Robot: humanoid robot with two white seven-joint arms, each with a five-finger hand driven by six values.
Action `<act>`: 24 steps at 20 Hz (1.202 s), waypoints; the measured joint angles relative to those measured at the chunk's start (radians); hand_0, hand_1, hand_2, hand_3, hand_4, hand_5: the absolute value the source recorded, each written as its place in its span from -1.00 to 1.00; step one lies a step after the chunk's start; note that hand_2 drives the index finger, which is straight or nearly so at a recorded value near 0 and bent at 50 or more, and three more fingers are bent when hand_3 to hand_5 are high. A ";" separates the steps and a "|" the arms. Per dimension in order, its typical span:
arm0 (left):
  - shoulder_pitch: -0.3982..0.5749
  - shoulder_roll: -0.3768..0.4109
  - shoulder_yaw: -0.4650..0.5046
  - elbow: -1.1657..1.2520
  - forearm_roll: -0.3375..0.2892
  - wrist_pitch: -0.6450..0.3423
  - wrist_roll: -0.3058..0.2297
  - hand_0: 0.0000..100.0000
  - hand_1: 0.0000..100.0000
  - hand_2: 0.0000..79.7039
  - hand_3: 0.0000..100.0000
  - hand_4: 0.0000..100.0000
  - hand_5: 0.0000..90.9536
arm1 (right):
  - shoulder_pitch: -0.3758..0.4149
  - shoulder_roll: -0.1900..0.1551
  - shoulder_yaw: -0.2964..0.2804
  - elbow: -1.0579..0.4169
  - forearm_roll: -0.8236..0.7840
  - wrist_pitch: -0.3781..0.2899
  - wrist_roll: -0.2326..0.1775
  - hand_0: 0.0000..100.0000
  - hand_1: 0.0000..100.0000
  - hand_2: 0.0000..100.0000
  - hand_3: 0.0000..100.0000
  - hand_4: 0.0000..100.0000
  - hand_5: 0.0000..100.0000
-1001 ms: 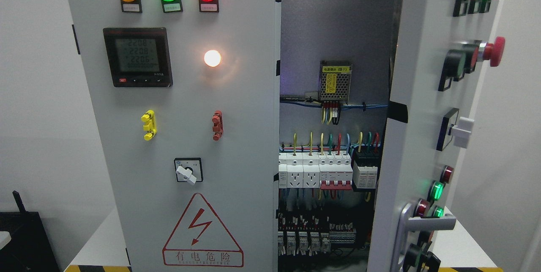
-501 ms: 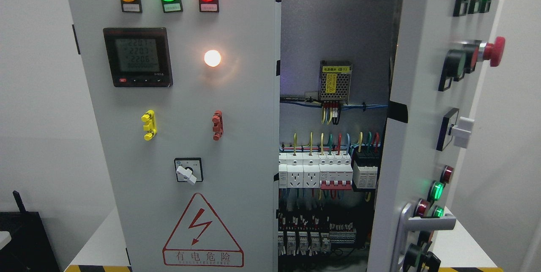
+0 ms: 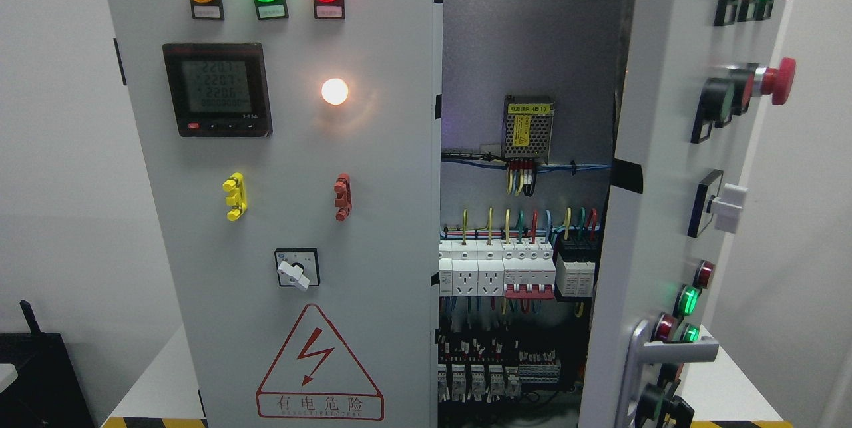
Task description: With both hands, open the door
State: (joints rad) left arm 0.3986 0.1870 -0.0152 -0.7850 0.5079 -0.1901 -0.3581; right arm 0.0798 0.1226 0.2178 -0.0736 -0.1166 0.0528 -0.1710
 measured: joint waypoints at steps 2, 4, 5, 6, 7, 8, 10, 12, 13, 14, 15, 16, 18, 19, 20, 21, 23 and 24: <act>0.033 0.125 0.045 -0.159 0.231 -0.002 -0.028 -0.76 -0.22 -1.00 -1.00 -1.00 -1.00 | 0.000 0.000 0.000 0.000 0.000 0.000 0.000 -0.76 -0.22 -1.00 -1.00 -1.00 -1.00; 0.060 0.257 0.095 -0.294 0.452 -0.003 -0.091 -0.76 -0.22 -1.00 -1.00 -1.00 -1.00 | 0.000 0.000 0.000 0.000 0.000 0.000 0.000 -0.76 -0.22 -1.00 -1.00 -1.00 -1.00; 0.072 0.320 0.121 -0.352 0.555 -0.004 -0.126 -0.76 -0.22 -1.00 -1.00 -1.00 -1.00 | 0.000 0.000 0.000 0.000 0.000 0.001 0.000 -0.76 -0.22 -1.00 -1.00 -1.00 -1.00; 0.082 0.386 0.150 -0.407 0.639 -0.005 -0.161 -0.76 -0.22 -1.00 -1.00 -1.00 -1.00 | 0.000 0.000 0.000 0.000 0.000 0.001 0.000 -0.76 -0.22 -1.00 -1.00 -1.00 -1.00; 0.091 0.449 0.178 -0.456 0.720 -0.006 -0.208 -0.76 -0.22 -1.00 -1.00 -1.00 -1.00 | 0.000 0.000 0.000 0.000 0.000 0.001 0.000 -0.76 -0.22 -1.00 -1.00 -1.00 -1.00; 0.100 0.513 0.207 -0.502 0.784 -0.006 -0.249 -0.76 -0.22 -1.00 -1.00 -1.00 -1.00 | 0.000 0.000 0.000 0.000 0.000 0.001 0.000 -0.76 -0.22 -1.00 -1.00 -1.00 -1.00; 0.110 0.625 0.256 -0.576 0.894 -0.001 -0.341 -0.76 -0.22 -1.00 -1.00 -1.00 -1.00 | 0.000 0.000 0.000 0.000 0.000 0.001 0.000 -0.76 -0.22 -1.00 -1.00 -1.00 -1.00; 0.114 0.723 0.301 -0.637 0.971 0.002 -0.410 -0.76 -0.22 -1.00 -1.00 -1.00 -1.00 | 0.000 0.000 0.000 0.000 0.000 0.001 0.000 -0.76 -0.22 -1.00 -1.00 -1.00 -1.00; 0.115 0.768 0.322 -0.664 1.001 0.003 -0.435 -0.76 -0.22 -1.00 -1.00 -1.00 -1.00 | 0.000 0.000 0.000 0.000 0.000 0.001 0.000 -0.76 -0.22 -1.00 -1.00 -1.00 -1.00; 0.115 0.812 0.342 -0.688 1.029 0.003 -0.453 -0.76 -0.22 -1.00 -1.00 -1.00 -1.00 | 0.000 0.000 0.000 0.000 0.000 0.001 0.000 -0.76 -0.22 -1.00 -1.00 -1.00 -1.00; 0.108 0.849 0.360 -0.711 1.048 0.004 -0.465 -0.76 -0.22 -1.00 -1.00 -1.00 -1.00 | 0.000 0.000 0.000 0.000 0.000 0.001 0.000 -0.76 -0.22 -1.00 -1.00 -1.00 -1.00; 0.094 0.885 0.374 -0.729 1.069 0.006 -0.472 -0.76 -0.22 -1.00 -1.00 -1.00 -1.00 | 0.000 0.000 0.000 0.000 0.000 0.001 0.000 -0.76 -0.22 -1.00 -1.00 -1.00 -1.00; 0.041 0.949 0.388 -0.762 1.093 0.025 -0.480 -0.76 -0.22 -1.00 -1.00 -1.00 -1.00 | 0.000 0.000 0.000 0.000 0.000 0.000 0.000 -0.76 -0.22 -1.00 -1.00 -1.00 -1.00; -0.005 0.978 0.383 -0.777 1.103 0.051 -0.483 -0.76 -0.22 -1.00 -1.00 -1.00 -1.00 | 0.000 0.000 0.000 0.000 0.000 0.000 0.000 -0.76 -0.22 -1.00 -1.00 -1.00 -1.00; -0.073 1.005 0.365 -0.792 1.110 0.079 -0.484 -0.76 -0.22 -1.00 -1.00 -1.00 -1.00 | 0.000 0.000 0.000 0.000 0.000 0.000 0.000 -0.76 -0.22 -1.00 -1.00 -1.00 -1.00; -0.157 1.029 0.334 -0.805 1.117 0.112 -0.485 -0.76 -0.22 -1.00 -1.00 -1.00 -1.00 | 0.000 0.000 0.000 0.000 0.000 0.000 0.000 -0.76 -0.22 -1.00 -1.00 -1.00 -1.00; -0.400 1.071 0.222 -0.832 1.126 0.168 -0.486 -0.76 -0.22 -1.00 -1.00 -1.00 -1.00 | 0.000 0.000 0.000 0.000 0.000 0.000 0.000 -0.76 -0.22 -1.00 -1.00 -1.00 -1.00; -0.534 1.088 0.148 -0.843 1.130 0.189 -0.486 -0.76 -0.22 -1.00 -1.00 -1.00 -1.00 | 0.000 0.000 0.000 0.000 0.000 0.000 0.000 -0.76 -0.22 -1.00 -1.00 -1.00 -1.00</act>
State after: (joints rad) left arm -0.1357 1.2752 0.1329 -1.6284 1.6381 -0.0013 -0.8446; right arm 0.0798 0.1226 0.2178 -0.0736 -0.1167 0.0526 -0.1712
